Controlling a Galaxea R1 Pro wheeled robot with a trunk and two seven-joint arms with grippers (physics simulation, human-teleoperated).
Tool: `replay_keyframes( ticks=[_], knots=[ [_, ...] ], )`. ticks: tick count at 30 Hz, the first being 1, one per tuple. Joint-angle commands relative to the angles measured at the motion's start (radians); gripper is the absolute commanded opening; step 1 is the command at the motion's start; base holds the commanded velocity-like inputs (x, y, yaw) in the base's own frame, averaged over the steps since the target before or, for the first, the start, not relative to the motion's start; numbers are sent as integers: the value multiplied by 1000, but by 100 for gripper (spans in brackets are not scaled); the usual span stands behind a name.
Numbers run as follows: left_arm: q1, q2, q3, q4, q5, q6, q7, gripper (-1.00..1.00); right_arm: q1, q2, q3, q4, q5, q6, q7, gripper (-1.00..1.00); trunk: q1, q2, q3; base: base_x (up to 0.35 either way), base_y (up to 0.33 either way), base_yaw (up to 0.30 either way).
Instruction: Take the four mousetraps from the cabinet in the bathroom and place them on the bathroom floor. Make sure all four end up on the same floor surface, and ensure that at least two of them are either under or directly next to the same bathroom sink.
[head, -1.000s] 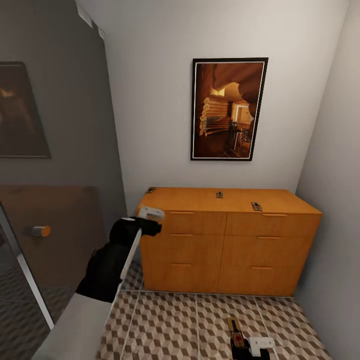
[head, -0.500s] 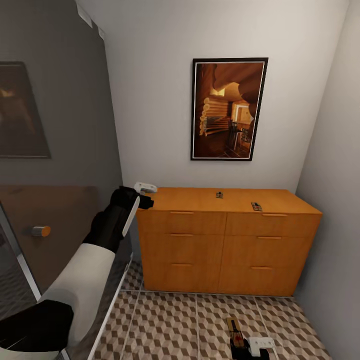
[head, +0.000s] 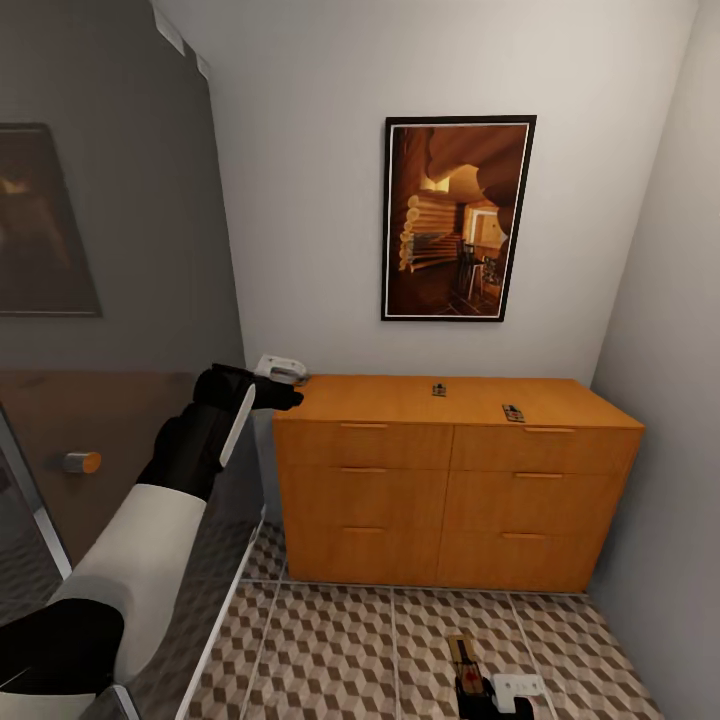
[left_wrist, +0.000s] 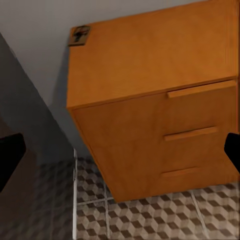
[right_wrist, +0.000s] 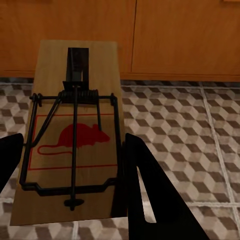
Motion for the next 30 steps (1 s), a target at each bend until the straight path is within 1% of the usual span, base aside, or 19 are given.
replay_keyframes(
  ticks=[1, 6, 8, 9, 10, 11, 12, 13, 15, 17, 19, 26, 30],
  knots=[
    [-1, 5, 0, -3, -11, 3, -21, 100, -1, 1, 4, 1, -5, -4, -1, -100, 0, -1, -1, 0, 0, 0],
    [-1, 19, 0, -6, -11, 3, -38, 100, 3, -1, 4, 3, -2, -12, -2, -100, 0, -1, -1, 0, 0, 0],
    [-1, 21, 0, -6, -11, 3, -40, 100, 27, -3, 4, 4, -1, -26, -4, -100, 0, -1, -1, 0, 0, 0],
    [-1, 23, 0, -6, -11, 3, -41, 100, 70, -5, 4, 4, 0, -91, -6, -100, 0, -1, -1, 0, 0, 0],
    [-1, 24, 0, -6, -11, 3, -41, 100, 95, -6, 4, 4, 0, -142, -7, -100, 0, -1, -1, 0, 0, 0],
    [-1, 24, 0, -6, -11, 3, -41, 100, 109, -6, 4, 4, 0, -170, -8, -100, 0, -1, -1, 0, 0, 0],
    [-1, 24, 0, -6, -11, 3, -42, 100, 136, -6, 4, 4, 0, -225, -13, -100, 0, -1, -1, 0, 0, 0],
    [-1, 24, 0, -6, -11, 3, -42, 100, 148, -5, 4, 4, -1, -250, -16, -100, 0, -1, -1, 0, 0, 0],
    [-1, 24, 0, -6, -11, 3, -42, 100, 190, -2, 4, 4, -1, -334, -42, -100, 0, -1, -1, 0, 0, 0],
    [-1, 24, 0, -7, -11, 3, -42, 100, 211, 1, 4, 5, -1, -362, -57, -100, 0, -1, -1, 0, 0, 0],
    [-1, 24, -1, -7, -11, 3, -42, 100, 249, 11, 4, 5, -2, -395, -88, -100, 0, -1, -1, 0, 0, 0],
    [-1, 25, 0, -9, -11, 3, -42, 100, 268, 17, 4, 4, -2, -405, -105, -100, 0, -1, -1, 4, 0, 0],
    [-1, 24, 0, -9, -11, 3, -42, 100, 270, 18, 4, 4, -2, -406, -107, -100, 0, -1, -1, 131, 0, 0]
  ],
)
